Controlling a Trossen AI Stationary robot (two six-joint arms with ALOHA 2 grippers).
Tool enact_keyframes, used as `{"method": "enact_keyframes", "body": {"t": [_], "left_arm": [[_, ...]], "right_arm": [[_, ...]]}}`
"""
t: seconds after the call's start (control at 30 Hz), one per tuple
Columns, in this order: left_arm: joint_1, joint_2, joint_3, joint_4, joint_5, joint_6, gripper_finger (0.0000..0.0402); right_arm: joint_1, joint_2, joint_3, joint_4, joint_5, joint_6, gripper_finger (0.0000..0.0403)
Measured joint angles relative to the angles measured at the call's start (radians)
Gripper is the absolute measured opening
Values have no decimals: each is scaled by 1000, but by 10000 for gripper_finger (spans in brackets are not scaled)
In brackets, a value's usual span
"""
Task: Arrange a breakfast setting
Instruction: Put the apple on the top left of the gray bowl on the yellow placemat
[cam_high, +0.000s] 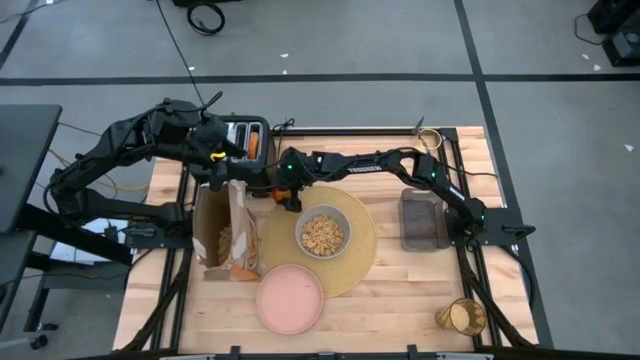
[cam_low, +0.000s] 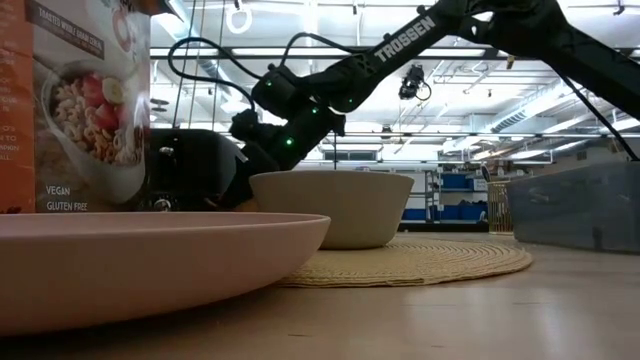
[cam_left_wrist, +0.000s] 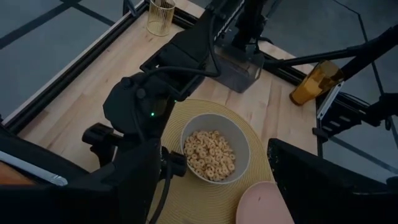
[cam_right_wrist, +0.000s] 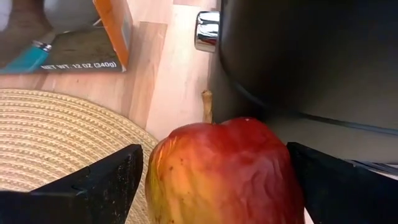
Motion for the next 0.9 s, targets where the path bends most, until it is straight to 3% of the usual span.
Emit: {"method": "enact_keyframes", "body": {"t": [0.37,0.6,0.77,0.9], "left_arm": [[0,0,0,-1,0,4,299],[0,-35,0,27,-2,24,299],[-2,-63,0,65,0,17,299],[-33,-54,0,64,-1,30,299]], "right_arm": [[3,-12,0,-18,23,16,328],[-19,-128,-26,-22,-102,60,328],[-71,-223,-231,234,-218,187,328],[-109,-279,-479,737,-271,380,328]]}}
